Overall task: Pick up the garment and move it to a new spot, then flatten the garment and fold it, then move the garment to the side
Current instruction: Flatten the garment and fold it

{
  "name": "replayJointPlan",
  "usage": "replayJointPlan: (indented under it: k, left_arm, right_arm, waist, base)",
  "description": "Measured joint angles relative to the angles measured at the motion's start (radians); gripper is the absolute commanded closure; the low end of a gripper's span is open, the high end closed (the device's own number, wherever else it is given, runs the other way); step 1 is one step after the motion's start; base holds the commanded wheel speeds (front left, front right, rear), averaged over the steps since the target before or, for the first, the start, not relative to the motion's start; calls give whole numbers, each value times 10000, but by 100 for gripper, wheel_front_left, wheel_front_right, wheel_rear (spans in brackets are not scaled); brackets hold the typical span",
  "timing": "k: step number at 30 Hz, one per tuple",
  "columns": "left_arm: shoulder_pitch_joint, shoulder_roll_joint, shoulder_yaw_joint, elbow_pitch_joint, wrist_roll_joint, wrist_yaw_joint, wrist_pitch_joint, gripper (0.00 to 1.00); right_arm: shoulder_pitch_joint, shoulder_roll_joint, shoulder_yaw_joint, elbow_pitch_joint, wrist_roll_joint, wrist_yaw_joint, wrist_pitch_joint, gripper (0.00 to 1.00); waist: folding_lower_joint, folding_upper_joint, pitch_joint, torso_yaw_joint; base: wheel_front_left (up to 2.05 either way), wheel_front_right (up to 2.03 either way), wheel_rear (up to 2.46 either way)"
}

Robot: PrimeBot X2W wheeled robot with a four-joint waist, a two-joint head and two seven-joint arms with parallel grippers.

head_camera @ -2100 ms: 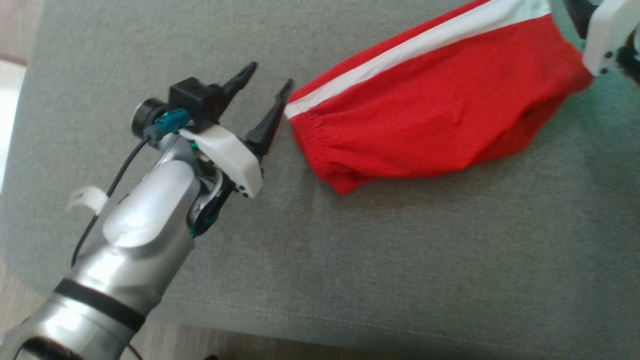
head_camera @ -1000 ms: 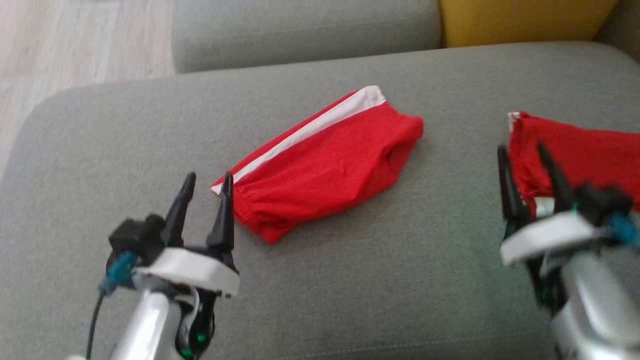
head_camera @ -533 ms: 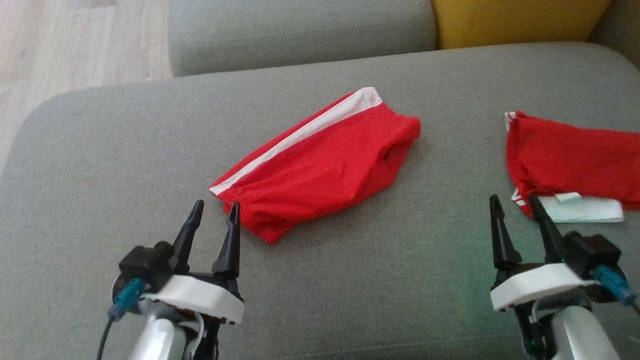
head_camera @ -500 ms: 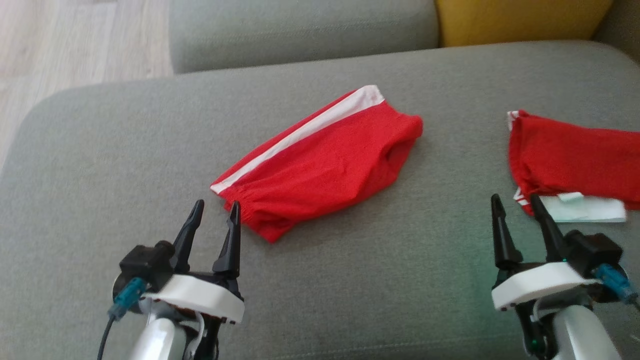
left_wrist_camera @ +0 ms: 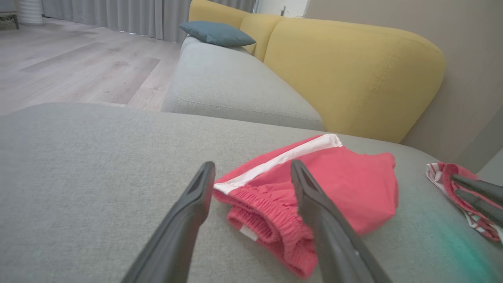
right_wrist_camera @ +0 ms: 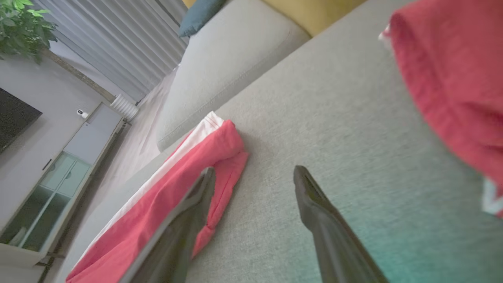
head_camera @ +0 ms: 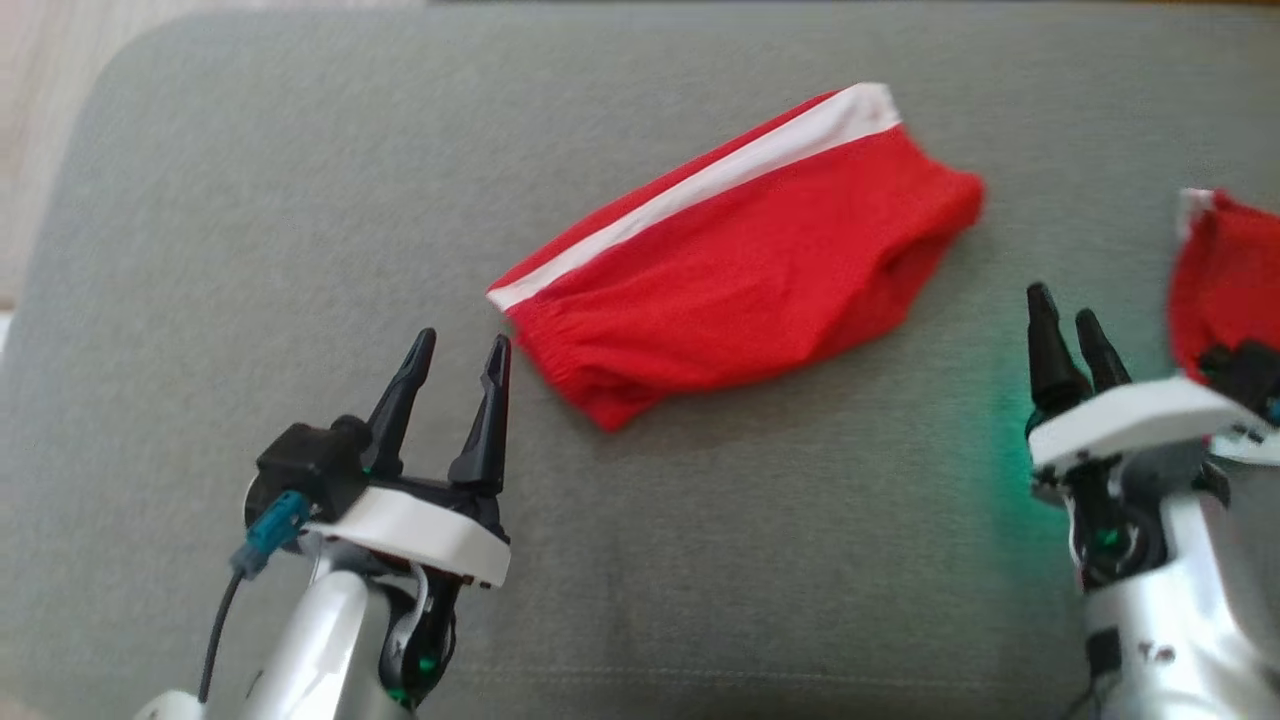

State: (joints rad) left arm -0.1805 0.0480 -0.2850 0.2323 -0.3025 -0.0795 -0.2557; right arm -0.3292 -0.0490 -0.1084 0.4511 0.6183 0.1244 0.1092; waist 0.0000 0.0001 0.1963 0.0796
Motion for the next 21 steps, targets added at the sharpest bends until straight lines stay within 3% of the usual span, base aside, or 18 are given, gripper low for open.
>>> replayJointPlan:
  k: [9,21]
  left_arm:
    - [-373,-6,-94,13,-113,10,0,0]
    - [-482,-12,-230,-6,-157,92,0,0]
  right_arm:
    - [-1501,-17,-535,1739,2023,-2,941,0]
    - [-2806,-410,-970,3179,2612,-13,1361,0]
  waist:
    - [0,0,631,920]
    - [0,0,883,1588]
  base:
    - [0,0,0]
    - [0,0,0]
